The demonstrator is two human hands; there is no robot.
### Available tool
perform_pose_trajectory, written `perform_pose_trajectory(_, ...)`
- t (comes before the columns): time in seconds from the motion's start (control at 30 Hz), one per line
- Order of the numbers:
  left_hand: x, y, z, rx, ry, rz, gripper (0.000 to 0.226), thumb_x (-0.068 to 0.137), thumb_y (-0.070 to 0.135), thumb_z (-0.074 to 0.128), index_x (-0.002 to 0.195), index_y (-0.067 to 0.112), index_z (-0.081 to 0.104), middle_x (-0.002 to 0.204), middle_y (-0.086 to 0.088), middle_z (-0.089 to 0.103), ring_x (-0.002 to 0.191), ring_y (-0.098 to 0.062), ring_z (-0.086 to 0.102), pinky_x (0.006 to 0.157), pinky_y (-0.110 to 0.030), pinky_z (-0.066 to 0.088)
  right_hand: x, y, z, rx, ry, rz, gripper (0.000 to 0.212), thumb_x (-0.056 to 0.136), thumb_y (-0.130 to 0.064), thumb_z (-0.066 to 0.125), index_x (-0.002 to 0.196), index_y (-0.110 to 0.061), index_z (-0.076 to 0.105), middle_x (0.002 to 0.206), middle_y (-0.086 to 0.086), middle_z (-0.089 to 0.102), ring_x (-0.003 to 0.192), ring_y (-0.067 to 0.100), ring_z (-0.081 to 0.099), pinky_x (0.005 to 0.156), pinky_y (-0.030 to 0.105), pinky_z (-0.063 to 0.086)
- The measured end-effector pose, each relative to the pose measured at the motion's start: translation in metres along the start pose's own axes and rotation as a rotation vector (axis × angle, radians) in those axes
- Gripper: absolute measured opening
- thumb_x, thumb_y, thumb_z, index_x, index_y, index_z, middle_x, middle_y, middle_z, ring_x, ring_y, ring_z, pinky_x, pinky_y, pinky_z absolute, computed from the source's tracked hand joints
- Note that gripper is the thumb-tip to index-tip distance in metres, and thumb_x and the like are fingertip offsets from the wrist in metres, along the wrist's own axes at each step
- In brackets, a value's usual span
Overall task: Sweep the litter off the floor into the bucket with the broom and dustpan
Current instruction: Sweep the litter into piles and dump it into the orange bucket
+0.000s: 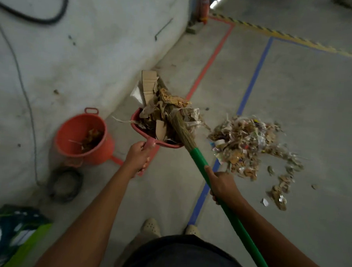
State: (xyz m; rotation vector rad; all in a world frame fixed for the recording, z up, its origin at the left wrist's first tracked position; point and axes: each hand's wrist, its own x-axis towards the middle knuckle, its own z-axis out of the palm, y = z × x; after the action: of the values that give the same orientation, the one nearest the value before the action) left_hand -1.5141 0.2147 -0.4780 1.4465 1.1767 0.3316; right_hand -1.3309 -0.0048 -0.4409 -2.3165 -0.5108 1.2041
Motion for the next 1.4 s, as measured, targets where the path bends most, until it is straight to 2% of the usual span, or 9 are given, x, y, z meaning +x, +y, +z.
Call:
perform_pose_trajectory(0.33, -0.016, -0.056, -0.095, -0.127, 0.239, -0.097, 0.052, 0.100, 0.048, 0.056, 0.101, -0.004, 0.052, 0.056, -0.004, 0.044, 0.039, -0.012, 0.034, 0.037, -0.022, 0.029, 0.038, -0.080, 0.063, -0.233, -0.180, -0.134, 0.058, 0.101, -0.061, 0.040, 0.092, -0.009, 0.063, 0.069, 0.009, 0.064, 0.049, 0.019, 0.059, 0.045, 0.026, 0.050)
perform_pose_trajectory(0.63, 0.023, -0.093, -0.205, -0.201, 0.357, -0.186, 0.014, 0.102, 0.028, 0.059, 0.105, 0.015, 0.058, 0.058, -0.005, 0.044, 0.037, -0.011, 0.034, 0.037, -0.021, 0.028, 0.090, -0.191, 0.148, -0.410, -0.263, -0.212, 0.059, 0.100, -0.062, 0.040, 0.086, -0.010, 0.063, 0.067, 0.008, 0.063, 0.049, 0.019, 0.058, 0.046, 0.027, 0.052)
perform_pose_trajectory(0.73, 0.046, -0.099, -0.247, -0.204, 0.387, -0.202, 0.010, 0.101, 0.028, 0.060, 0.097, 0.020, 0.057, 0.058, -0.005, 0.045, 0.037, -0.011, 0.035, 0.036, -0.021, 0.028, 0.106, -0.234, 0.180, -0.459, -0.282, -0.238, 0.060, 0.100, -0.063, 0.038, 0.088, -0.010, 0.064, 0.066, 0.008, 0.064, 0.048, 0.019, 0.060, 0.047, 0.029, 0.055)
perform_pose_trajectory(0.83, 0.070, -0.104, -0.284, -0.226, 0.426, -0.235, 0.007, 0.101, 0.027, 0.060, 0.102, 0.020, 0.059, 0.057, -0.004, 0.046, 0.037, -0.012, 0.036, 0.037, -0.021, 0.029, 0.125, -0.276, 0.207, -0.484, -0.288, -0.260, 0.062, 0.100, -0.063, 0.038, 0.092, -0.008, 0.066, 0.066, 0.009, 0.065, 0.047, 0.020, 0.060, 0.047, 0.030, 0.055)
perform_pose_trajectory(0.93, 0.097, -0.113, -0.315, -0.235, 0.449, -0.284, 0.013, 0.100, 0.027, 0.061, 0.103, 0.015, 0.060, 0.054, -0.003, 0.046, 0.035, -0.013, 0.037, 0.036, -0.020, 0.030, 0.146, -0.313, 0.232, -0.507, -0.324, -0.271, 0.061, 0.100, -0.063, 0.040, 0.091, -0.009, 0.066, 0.066, 0.008, 0.065, 0.045, 0.019, 0.058, 0.045, 0.028, 0.054)
perform_pose_trajectory(1.07, 0.143, -0.125, -0.350, -0.211, 0.469, -0.350, 0.020, 0.097, 0.023, 0.065, 0.085, 0.009, 0.056, 0.046, -0.002, 0.046, 0.031, -0.015, 0.036, 0.036, -0.021, 0.030, 0.189, -0.361, 0.265, -0.578, -0.379, -0.305, 0.068, 0.100, -0.064, 0.038, 0.088, -0.005, 0.070, 0.078, 0.015, 0.070, 0.065, 0.029, 0.068, 0.069, 0.039, 0.060)
perform_pose_trajectory(1.13, 0.165, -0.129, -0.362, -0.214, 0.482, -0.377, 0.018, 0.099, 0.023, 0.062, 0.088, 0.008, 0.060, 0.045, 0.000, 0.046, 0.031, -0.014, 0.036, 0.035, -0.020, 0.030, 0.216, -0.380, 0.279, -0.599, -0.415, -0.309, 0.070, 0.100, -0.065, 0.036, 0.090, -0.004, 0.070, 0.084, 0.018, 0.072, 0.073, 0.032, 0.071, 0.074, 0.041, 0.060)
perform_pose_trajectory(1.2, 0.184, -0.135, -0.371, -0.239, 0.481, -0.427, 0.024, 0.101, 0.024, 0.059, 0.092, 0.002, 0.064, 0.048, -0.002, 0.047, 0.032, -0.013, 0.037, 0.035, -0.019, 0.030, 0.240, -0.397, 0.291, -0.643, -0.445, -0.290, 0.072, 0.098, -0.067, 0.036, 0.091, -0.004, 0.070, 0.082, 0.016, 0.071, 0.071, 0.031, 0.070, 0.074, 0.041, 0.060)
perform_pose_trajectory(1.4, 0.257, -0.162, -0.403, -0.245, 0.466, -0.650, 0.040, 0.102, 0.032, 0.055, 0.066, 0.014, 0.056, 0.045, -0.001, 0.048, 0.031, -0.013, 0.038, 0.036, -0.018, 0.029, 0.318, -0.441, 0.330, -0.706, -0.502, -0.213, 0.069, 0.097, -0.068, 0.039, 0.084, -0.006, 0.067, 0.075, 0.007, 0.065, 0.062, 0.022, 0.062, 0.066, 0.034, 0.056)
